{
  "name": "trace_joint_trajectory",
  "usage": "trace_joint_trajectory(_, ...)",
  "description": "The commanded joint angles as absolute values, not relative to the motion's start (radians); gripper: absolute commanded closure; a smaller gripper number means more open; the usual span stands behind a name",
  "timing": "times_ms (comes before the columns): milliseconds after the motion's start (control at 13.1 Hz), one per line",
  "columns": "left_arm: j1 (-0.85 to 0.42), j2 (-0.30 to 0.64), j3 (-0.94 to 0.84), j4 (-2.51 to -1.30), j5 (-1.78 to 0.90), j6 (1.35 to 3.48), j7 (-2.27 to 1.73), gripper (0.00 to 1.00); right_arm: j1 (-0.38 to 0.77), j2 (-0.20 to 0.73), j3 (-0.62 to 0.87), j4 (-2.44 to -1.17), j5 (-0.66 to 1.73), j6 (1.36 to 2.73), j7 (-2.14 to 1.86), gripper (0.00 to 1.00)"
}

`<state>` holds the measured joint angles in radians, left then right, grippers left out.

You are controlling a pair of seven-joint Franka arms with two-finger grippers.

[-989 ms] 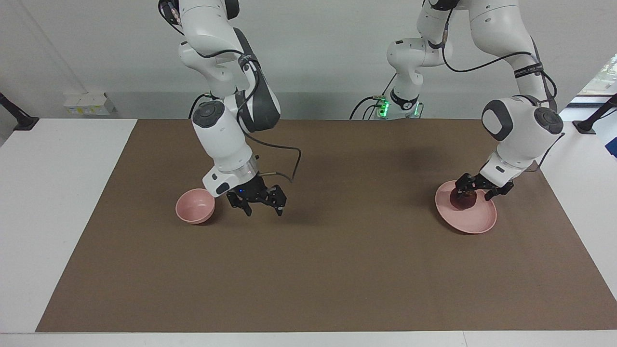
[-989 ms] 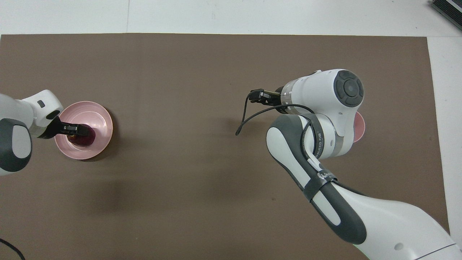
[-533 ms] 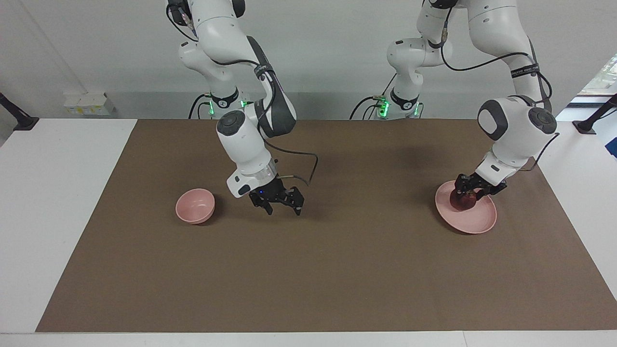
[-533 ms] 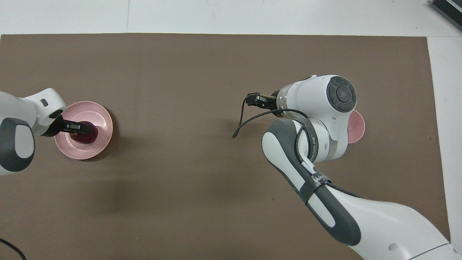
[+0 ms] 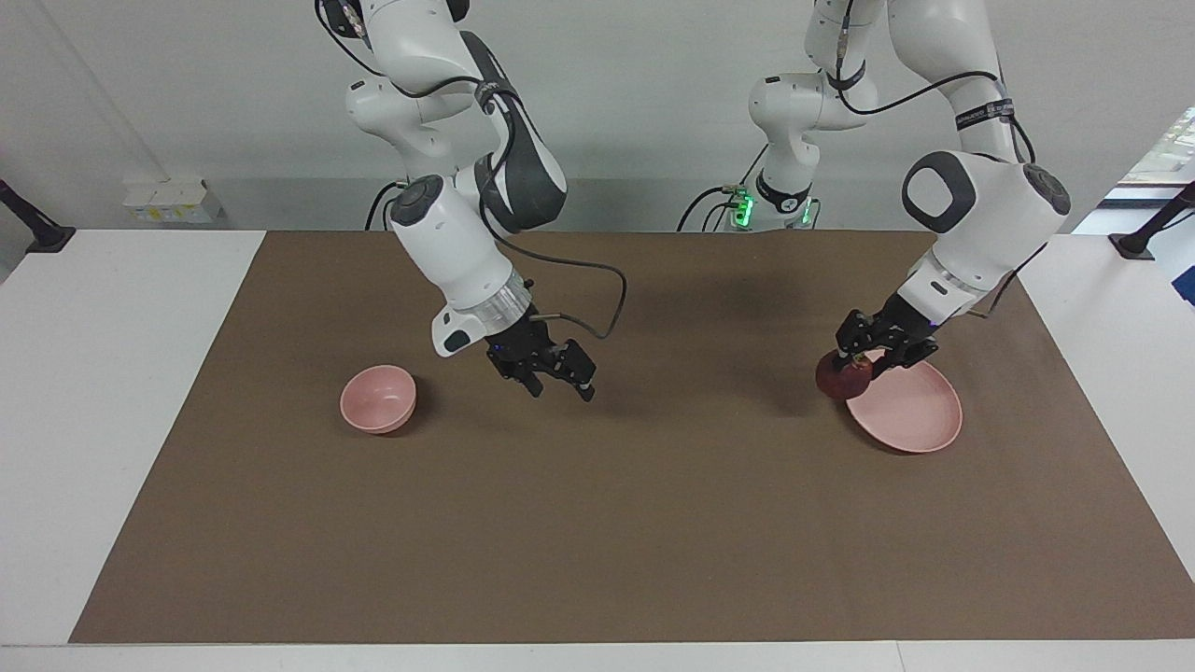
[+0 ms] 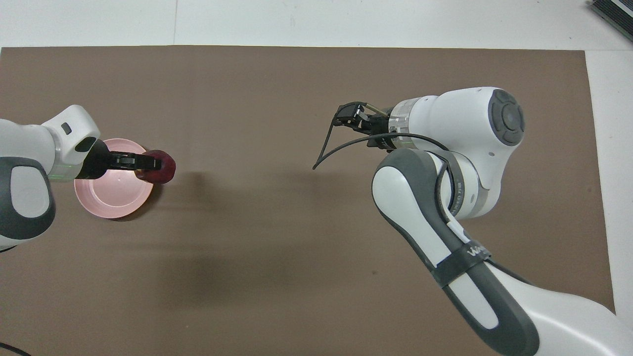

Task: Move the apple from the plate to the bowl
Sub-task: 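Grasp the apple with the left gripper and lift it off the plate, then carry the apple toward the right gripper while the right gripper grasps it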

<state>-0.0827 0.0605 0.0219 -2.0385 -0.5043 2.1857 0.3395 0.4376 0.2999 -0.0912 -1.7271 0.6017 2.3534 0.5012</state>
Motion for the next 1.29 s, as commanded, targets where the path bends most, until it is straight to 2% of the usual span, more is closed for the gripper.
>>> trace_joint_trajectory(0, -0.124, 0.051, 0.023, -2.034, -0.708, 2.183, 0.341, 1.0, 0.425, 0.278, -0.09, -1.721, 0.832, 2.341, 0.616, 0.0)
trace_joint_trajectory(152, -0.124, 0.051, -0.008, -2.037, -0.863, 2.215, 0.341, 1.0, 0.423, 0.279, -0.095, -1.713, 0.957, 2.345, 0.763, 0.0)
trace_joint_trajectory(457, -0.121, 0.051, -0.124, -2.046, -1.069, 2.36, 0.336, 1.0, 0.446, 0.287, -0.084, -1.71, 0.98, 2.353, 1.122, 0.0)
trace_joint_trajectory(837, -0.11, 0.066, -0.346, -2.031, -1.244, 2.658, 0.327, 1.0, 0.546, 0.311, -0.084, -1.71, 1.037, 2.393, 1.172, 0.0)
trace_joint_trajectory(1217, -0.126, 0.064, -0.382, -2.025, -1.247, 2.655, 0.305, 1.0, 0.563, 0.316, -0.086, -1.712, 1.011, 2.436, 1.164, 0.0)
